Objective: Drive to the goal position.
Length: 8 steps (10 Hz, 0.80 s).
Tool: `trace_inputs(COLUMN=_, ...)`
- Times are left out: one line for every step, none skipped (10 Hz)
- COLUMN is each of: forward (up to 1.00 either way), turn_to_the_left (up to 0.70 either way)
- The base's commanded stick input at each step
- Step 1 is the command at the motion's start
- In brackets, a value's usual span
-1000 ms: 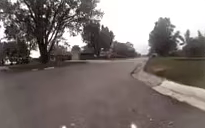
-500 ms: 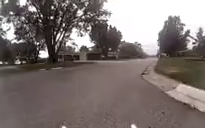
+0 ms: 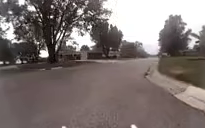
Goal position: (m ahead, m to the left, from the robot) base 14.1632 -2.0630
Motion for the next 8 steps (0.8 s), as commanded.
trace_inputs(forward=0.5, turn_to_the_left=0.0)
trace_inputs(forward=0.5, turn_to_the_left=0.0)
trace_inputs(forward=0.5, turn_to_the_left=0.0)
trace_inputs(forward=0.5, turn_to_the_left=0.0)
trace_inputs(forward=0.5, turn_to_the_left=0.0)
trace_inputs(forward=0.5, turn_to_the_left=0.0)
trace_inputs(forward=0.5, turn_to_the_left=0.0)
trace_inputs(forward=0.5, turn_to_the_left=0.0)
